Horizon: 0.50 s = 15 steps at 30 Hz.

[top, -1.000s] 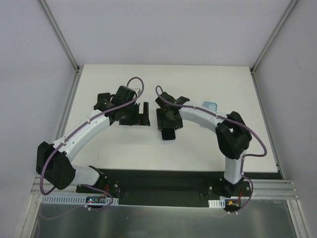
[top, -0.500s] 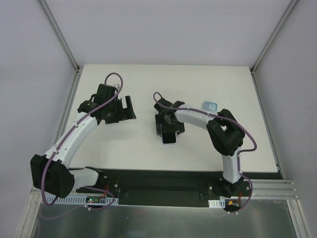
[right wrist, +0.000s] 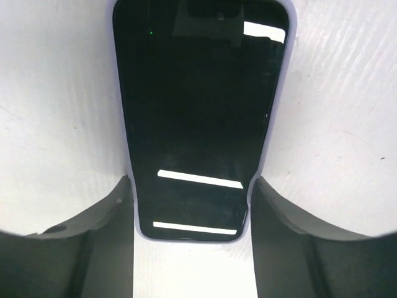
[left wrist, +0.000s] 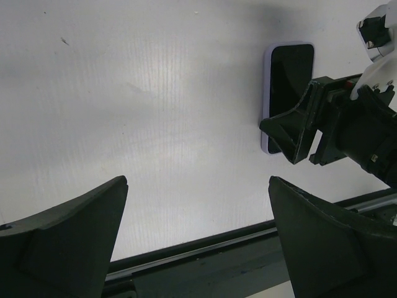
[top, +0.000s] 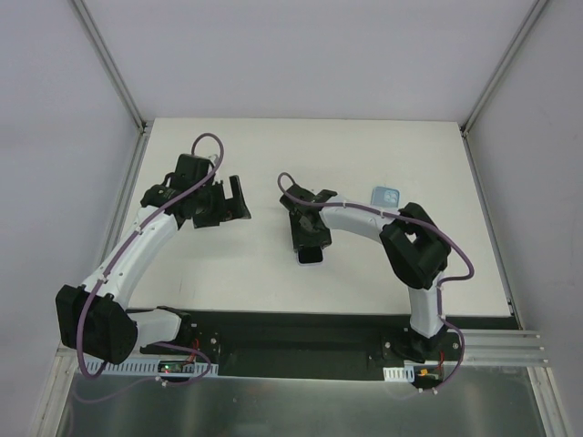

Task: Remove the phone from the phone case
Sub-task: Pick up the phone at the center of the board.

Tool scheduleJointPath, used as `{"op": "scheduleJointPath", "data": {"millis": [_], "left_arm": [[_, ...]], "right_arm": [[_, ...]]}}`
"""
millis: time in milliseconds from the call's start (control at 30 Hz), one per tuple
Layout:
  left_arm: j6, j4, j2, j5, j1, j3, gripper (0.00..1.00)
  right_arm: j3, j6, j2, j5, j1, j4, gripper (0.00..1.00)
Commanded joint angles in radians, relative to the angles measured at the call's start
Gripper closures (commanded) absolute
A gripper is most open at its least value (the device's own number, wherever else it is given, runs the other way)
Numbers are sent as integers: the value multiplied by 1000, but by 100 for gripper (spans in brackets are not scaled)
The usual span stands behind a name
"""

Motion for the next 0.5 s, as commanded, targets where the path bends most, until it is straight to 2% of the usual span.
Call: {"op": "scheduleJointPath", "data": {"millis": [0,33,133,267,467], "left_arm": [[5,-8,-21,64,30,-8,4],[5,-2,-26,69,32,-11,4],[-8,35,-27,122,48,-36,4],[-64,144,-12,336,59,-86,7],[-170,325,22,483,62,-146,5]], "right_arm": [[-20,0,-21,-3,11,18,63],[-20,0,-41,-3,11,18,78],[-20,-6,-94,-12,11,18,94],[-68,-9,-200,-95,11,114,96],[-138,8,-323,-216,11,226,97]]}}
